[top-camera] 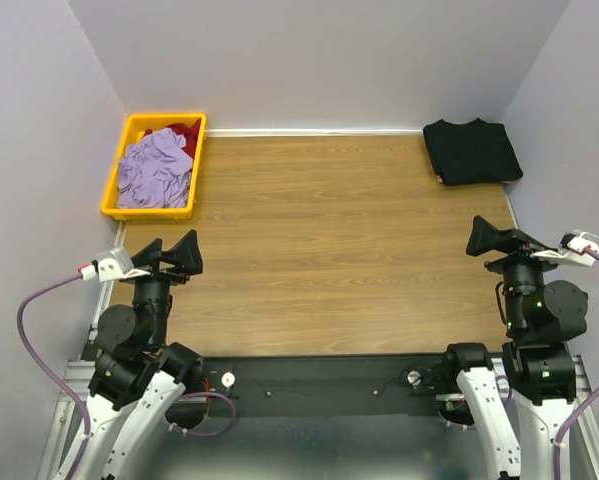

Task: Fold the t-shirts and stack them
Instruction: Reset both grippers

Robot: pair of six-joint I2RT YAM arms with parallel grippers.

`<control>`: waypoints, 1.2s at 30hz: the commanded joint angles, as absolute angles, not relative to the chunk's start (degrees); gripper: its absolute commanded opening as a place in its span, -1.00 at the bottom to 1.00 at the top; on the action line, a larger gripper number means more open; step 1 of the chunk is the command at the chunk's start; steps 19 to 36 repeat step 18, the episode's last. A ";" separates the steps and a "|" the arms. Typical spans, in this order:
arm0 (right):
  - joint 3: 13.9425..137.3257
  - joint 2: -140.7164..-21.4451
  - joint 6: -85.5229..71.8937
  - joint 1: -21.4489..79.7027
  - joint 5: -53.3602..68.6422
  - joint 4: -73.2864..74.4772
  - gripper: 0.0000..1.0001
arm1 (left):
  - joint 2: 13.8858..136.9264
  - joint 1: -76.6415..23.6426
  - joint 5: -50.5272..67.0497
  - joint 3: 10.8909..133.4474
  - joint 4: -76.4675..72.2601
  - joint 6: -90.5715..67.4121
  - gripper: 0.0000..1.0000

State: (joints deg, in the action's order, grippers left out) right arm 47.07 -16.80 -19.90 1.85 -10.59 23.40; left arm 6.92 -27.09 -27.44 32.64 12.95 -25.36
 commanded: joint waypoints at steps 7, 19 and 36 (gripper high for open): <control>42.80 -15.73 -20.83 2.99 -10.37 25.49 1.00 | 1.58 -27.25 -29.88 26.63 8.44 -30.32 0.97; 41.40 -16.17 -20.04 3.52 -11.43 24.61 1.00 | 5.88 -27.25 -29.53 26.02 5.45 -29.79 0.97; 41.40 -16.17 -20.04 3.52 -11.43 24.61 1.00 | 5.88 -27.25 -29.53 26.02 5.45 -29.79 0.97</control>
